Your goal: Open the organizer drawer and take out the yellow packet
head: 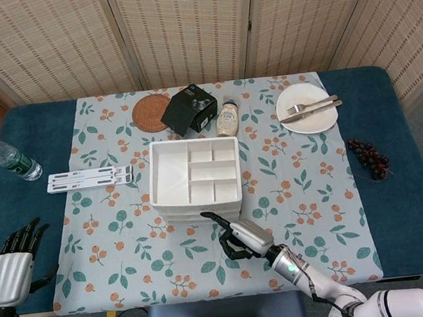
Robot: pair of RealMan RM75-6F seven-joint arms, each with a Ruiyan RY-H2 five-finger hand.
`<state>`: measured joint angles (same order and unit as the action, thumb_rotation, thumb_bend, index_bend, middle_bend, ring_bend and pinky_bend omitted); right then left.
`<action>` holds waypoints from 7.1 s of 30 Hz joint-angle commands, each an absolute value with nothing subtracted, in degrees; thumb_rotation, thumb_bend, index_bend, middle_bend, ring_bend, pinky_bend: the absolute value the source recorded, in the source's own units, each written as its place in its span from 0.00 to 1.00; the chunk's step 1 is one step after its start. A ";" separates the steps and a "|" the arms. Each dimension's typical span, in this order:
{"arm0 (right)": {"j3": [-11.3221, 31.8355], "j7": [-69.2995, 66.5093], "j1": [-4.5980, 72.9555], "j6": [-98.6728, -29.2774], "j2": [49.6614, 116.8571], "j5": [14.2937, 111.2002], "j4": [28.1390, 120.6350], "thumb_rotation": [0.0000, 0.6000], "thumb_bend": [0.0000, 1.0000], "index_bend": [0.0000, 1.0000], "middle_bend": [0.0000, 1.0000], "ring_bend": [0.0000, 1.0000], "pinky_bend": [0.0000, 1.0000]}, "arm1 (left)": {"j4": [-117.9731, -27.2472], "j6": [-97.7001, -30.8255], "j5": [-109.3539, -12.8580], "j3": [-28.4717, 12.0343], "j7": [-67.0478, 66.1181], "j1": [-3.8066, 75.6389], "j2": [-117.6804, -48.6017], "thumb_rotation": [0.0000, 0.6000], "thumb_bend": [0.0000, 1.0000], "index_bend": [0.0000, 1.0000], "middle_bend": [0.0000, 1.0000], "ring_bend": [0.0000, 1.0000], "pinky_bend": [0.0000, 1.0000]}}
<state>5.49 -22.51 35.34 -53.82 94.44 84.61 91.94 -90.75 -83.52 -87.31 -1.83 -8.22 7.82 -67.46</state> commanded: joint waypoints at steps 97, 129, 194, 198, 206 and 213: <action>-1.61 -0.25 35.94 -60.87 77.58 92.85 107.68 1.00 0.62 0.09 0.78 0.95 1.00 | -92.11 -82.33 -88.12 -1.73 -10.17 9.45 -67.32 1.00 0.25 0.14 0.09 0.14 0.16; 8.60 28.83 53.88 -42.66 55.92 59.06 125.22 1.00 1.00 0.08 1.00 1.00 1.00 | -93.57 -81.51 -89.70 -1.32 -11.16 10.80 -66.84 1.00 0.25 0.14 0.09 0.14 0.16; -3.91 36.79 61.22 -49.43 59.93 54.35 132.07 1.00 1.00 0.16 1.00 1.00 1.00 | -93.88 -81.56 -90.07 -0.88 -11.61 11.11 -67.17 1.00 0.25 0.14 0.09 0.14 0.16; -4.06 36.10 60.64 -49.02 59.59 56.01 132.50 1.00 1.00 0.16 1.00 1.00 1.00 | -93.98 -81.63 -90.13 -0.84 -11.70 11.08 -67.10 1.00 0.25 0.14 0.09 0.14 0.16; -4.52 34.68 59.59 -47.87 59.12 58.42 132.80 1.00 1.00 0.16 1.00 1.00 1.00 | -93.89 -81.66 -90.11 -0.77 -11.76 11.00 -67.24 1.00 0.25 0.14 0.09 0.14 0.16; -4.40 33.42 58.71 -47.44 58.29 60.18 133.50 1.00 1.00 0.16 1.00 1.00 1.00 | -93.91 -81.69 -90.09 -0.79 -11.74 10.98 -67.21 1.00 0.25 0.14 0.09 0.14 0.16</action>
